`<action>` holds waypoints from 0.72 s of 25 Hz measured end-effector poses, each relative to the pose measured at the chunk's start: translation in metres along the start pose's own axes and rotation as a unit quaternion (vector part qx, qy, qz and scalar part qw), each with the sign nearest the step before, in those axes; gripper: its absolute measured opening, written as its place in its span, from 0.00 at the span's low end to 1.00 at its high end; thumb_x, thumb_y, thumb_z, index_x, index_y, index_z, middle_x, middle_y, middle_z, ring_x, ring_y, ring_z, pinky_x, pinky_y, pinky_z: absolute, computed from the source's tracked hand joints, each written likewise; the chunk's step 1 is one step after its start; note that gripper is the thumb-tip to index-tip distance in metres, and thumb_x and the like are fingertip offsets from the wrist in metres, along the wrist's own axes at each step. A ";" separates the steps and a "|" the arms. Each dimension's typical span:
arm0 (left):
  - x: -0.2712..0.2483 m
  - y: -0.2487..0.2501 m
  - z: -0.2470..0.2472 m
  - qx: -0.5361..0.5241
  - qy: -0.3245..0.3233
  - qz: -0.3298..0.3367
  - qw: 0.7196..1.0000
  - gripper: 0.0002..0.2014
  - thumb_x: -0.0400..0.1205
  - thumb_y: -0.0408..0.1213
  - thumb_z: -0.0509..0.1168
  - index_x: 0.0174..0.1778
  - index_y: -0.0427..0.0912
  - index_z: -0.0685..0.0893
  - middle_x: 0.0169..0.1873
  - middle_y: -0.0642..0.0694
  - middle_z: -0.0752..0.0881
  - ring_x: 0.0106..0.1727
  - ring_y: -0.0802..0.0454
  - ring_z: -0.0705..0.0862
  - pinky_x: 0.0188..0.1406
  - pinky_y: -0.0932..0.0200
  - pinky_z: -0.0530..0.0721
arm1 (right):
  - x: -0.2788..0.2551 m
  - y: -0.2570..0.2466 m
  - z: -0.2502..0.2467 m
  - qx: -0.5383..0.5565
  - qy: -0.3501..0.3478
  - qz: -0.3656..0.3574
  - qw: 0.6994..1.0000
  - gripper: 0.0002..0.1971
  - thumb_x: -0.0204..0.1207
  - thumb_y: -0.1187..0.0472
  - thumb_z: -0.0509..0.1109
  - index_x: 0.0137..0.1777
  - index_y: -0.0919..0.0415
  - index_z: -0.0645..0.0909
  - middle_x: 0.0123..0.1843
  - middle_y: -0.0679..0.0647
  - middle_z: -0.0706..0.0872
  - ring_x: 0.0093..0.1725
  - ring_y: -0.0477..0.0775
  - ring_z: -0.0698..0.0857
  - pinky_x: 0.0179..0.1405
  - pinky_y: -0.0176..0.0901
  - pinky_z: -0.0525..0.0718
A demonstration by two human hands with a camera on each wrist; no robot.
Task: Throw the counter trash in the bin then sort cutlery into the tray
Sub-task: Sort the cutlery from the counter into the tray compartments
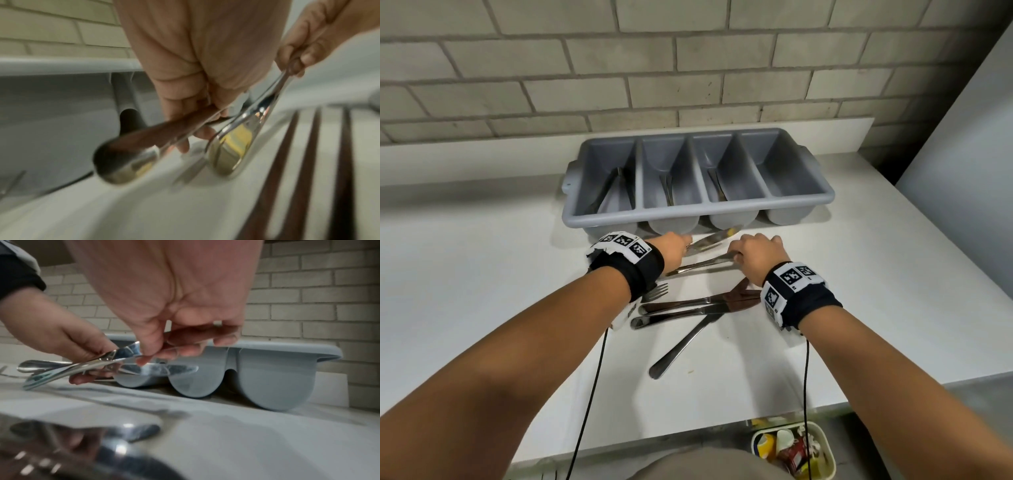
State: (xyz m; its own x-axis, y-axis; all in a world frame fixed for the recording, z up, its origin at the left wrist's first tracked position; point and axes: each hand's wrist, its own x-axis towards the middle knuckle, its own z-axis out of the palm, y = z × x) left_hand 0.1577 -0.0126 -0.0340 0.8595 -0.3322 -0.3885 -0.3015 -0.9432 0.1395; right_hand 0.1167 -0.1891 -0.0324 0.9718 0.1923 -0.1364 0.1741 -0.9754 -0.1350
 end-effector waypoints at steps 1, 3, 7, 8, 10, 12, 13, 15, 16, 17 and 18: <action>-0.001 -0.001 -0.002 -0.061 0.027 0.019 0.998 0.20 0.84 0.28 0.50 0.73 0.42 0.71 0.60 0.35 0.83 0.54 0.38 0.84 0.58 0.47 0.82 | 0.000 0.000 -0.004 -0.008 0.031 -0.011 0.999 0.15 0.81 0.63 0.55 0.62 0.53 0.79 0.63 0.56 0.82 0.66 0.60 0.75 0.65 0.56 0.67; -0.002 -0.001 -0.006 -0.182 0.051 0.045 0.981 0.18 0.87 0.34 0.49 0.72 0.46 0.73 0.53 0.40 0.81 0.42 0.46 0.85 0.49 0.54 0.83 | 0.002 -0.001 -0.014 0.020 0.088 -0.012 0.996 0.13 0.81 0.62 0.57 0.61 0.54 0.78 0.63 0.54 0.83 0.67 0.58 0.75 0.66 0.55 0.66; -0.004 0.000 -0.013 -0.352 0.068 0.074 0.931 0.18 0.87 0.31 0.49 0.69 0.42 0.77 0.36 0.48 0.75 0.30 0.57 0.70 0.31 0.65 0.71 | 0.007 -0.001 -0.024 0.058 0.146 0.002 0.988 0.21 0.79 0.59 0.62 0.72 0.57 0.68 0.68 0.58 0.77 0.70 0.60 0.71 0.69 0.53 0.66; -0.005 -0.001 -0.013 -0.373 0.079 0.071 0.922 0.18 0.87 0.30 0.50 0.69 0.41 0.78 0.33 0.50 0.74 0.30 0.58 0.69 0.31 0.65 0.70 | 0.007 -0.002 -0.025 0.038 0.156 0.004 0.987 0.23 0.79 0.57 0.63 0.73 0.58 0.68 0.67 0.60 0.75 0.69 0.62 0.70 0.69 0.53 0.67; -0.008 -0.001 -0.014 -0.382 0.094 0.066 0.917 0.17 0.86 0.31 0.53 0.65 0.40 0.82 0.30 0.51 0.74 0.29 0.57 0.68 0.31 0.65 0.69 | 0.008 -0.004 -0.026 -0.017 0.181 0.003 0.983 0.18 0.79 0.55 0.62 0.67 0.62 0.74 0.64 0.63 0.73 0.67 0.65 0.69 0.68 0.56 0.68; -0.013 0.001 -0.015 -0.353 0.096 0.075 0.928 0.13 0.84 0.33 0.59 0.60 0.40 0.85 0.29 0.51 0.75 0.28 0.57 0.69 0.33 0.65 0.70 | 0.009 -0.005 -0.030 -0.064 0.185 0.000 0.981 0.15 0.80 0.55 0.60 0.60 0.63 0.77 0.65 0.62 0.73 0.70 0.66 0.67 0.71 0.63 0.62; -0.015 0.000 -0.015 -0.325 0.095 0.081 0.938 0.12 0.82 0.34 0.61 0.58 0.40 0.86 0.29 0.51 0.77 0.30 0.56 0.71 0.35 0.64 0.72 | 0.011 -0.004 -0.033 -0.070 0.175 0.003 0.982 0.14 0.80 0.55 0.59 0.59 0.62 0.77 0.65 0.61 0.73 0.71 0.65 0.67 0.73 0.66 0.59; -0.016 -0.004 -0.017 -0.279 0.091 0.089 0.952 0.12 0.82 0.34 0.62 0.59 0.40 0.85 0.36 0.47 0.81 0.37 0.52 0.76 0.43 0.60 0.77 | 0.015 -0.002 -0.040 -0.062 0.144 0.015 0.987 0.14 0.82 0.55 0.56 0.61 0.61 0.75 0.64 0.59 0.75 0.69 0.63 0.68 0.73 0.65 0.60; -0.016 -0.007 -0.019 -0.261 0.091 0.097 0.956 0.13 0.83 0.36 0.61 0.61 0.40 0.84 0.40 0.45 0.81 0.41 0.51 0.77 0.48 0.56 0.78 | 0.016 -0.001 -0.044 -0.055 0.137 0.018 0.989 0.14 0.82 0.55 0.56 0.61 0.61 0.75 0.63 0.58 0.77 0.68 0.62 0.70 0.71 0.62 0.63; -0.016 -0.009 -0.020 -0.241 0.098 0.106 0.960 0.14 0.84 0.37 0.59 0.64 0.40 0.82 0.43 0.44 0.82 0.45 0.50 0.77 0.52 0.54 0.79 | 0.018 0.002 -0.047 -0.043 0.141 0.017 0.989 0.14 0.82 0.55 0.56 0.61 0.60 0.76 0.63 0.58 0.78 0.66 0.61 0.71 0.69 0.58 0.65; -0.017 -0.011 -0.021 -0.216 0.113 0.109 0.964 0.15 0.85 0.39 0.57 0.67 0.42 0.79 0.45 0.45 0.83 0.46 0.50 0.78 0.54 0.53 0.79 | 0.018 0.004 -0.051 -0.016 0.153 0.012 0.988 0.14 0.81 0.54 0.58 0.61 0.59 0.76 0.62 0.57 0.78 0.66 0.61 0.72 0.68 0.56 0.67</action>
State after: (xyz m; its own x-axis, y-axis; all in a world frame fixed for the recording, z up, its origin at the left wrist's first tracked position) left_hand 0.1556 0.0030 -0.0095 0.8774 -0.4681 -0.1053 -0.3281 -0.7456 0.5801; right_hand 0.1425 -0.1947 0.0144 0.9775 0.1326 0.1642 0.1507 -0.9832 -0.1032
